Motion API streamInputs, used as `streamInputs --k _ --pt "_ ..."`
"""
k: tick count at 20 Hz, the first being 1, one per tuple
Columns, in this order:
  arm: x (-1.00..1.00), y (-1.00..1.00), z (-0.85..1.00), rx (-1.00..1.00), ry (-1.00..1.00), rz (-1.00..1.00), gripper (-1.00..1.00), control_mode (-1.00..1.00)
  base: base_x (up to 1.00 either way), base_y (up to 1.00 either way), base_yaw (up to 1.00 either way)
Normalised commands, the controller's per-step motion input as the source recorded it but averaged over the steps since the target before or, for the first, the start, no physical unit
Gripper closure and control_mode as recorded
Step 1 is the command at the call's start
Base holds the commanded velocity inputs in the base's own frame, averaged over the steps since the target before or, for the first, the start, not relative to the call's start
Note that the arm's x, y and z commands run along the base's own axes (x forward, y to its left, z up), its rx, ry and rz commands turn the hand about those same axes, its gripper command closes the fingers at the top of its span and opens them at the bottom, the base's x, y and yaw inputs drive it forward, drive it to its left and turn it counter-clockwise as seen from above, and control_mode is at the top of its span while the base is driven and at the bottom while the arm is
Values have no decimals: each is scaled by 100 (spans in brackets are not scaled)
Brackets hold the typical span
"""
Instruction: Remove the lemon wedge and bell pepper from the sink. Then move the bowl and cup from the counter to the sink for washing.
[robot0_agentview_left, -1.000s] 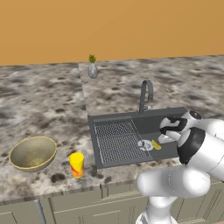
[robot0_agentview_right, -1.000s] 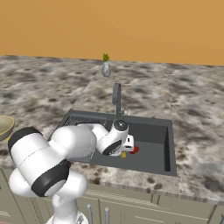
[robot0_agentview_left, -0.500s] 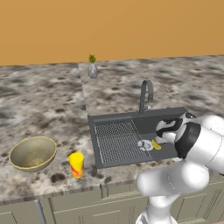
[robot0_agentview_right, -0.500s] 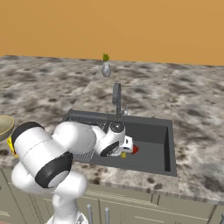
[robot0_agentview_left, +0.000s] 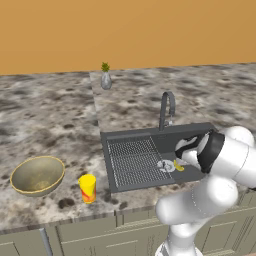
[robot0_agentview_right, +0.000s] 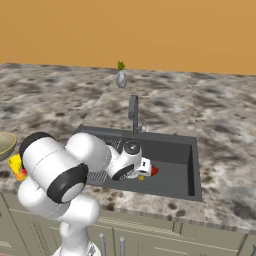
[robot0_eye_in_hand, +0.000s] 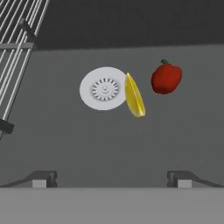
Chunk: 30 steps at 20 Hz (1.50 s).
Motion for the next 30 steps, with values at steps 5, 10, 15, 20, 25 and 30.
streamInputs --k 5,10,15,20,25,30 --pt "12 -6 -3 0 2 0 -100 -100 0 0 0" --pt "16 -8 -8 0 3 0 -100 -100 0 0 0" --pt "10 -3 -11 0 3 0 -100 -100 0 0 0" --pt "12 -2 -17 2 5 0 -100 -100 0 0 0" --pt "12 -2 -15 0 0 0 -100 -100 0 0 0" --pt "8 -3 -13 0 0 0 -100 -100 0 0 0"
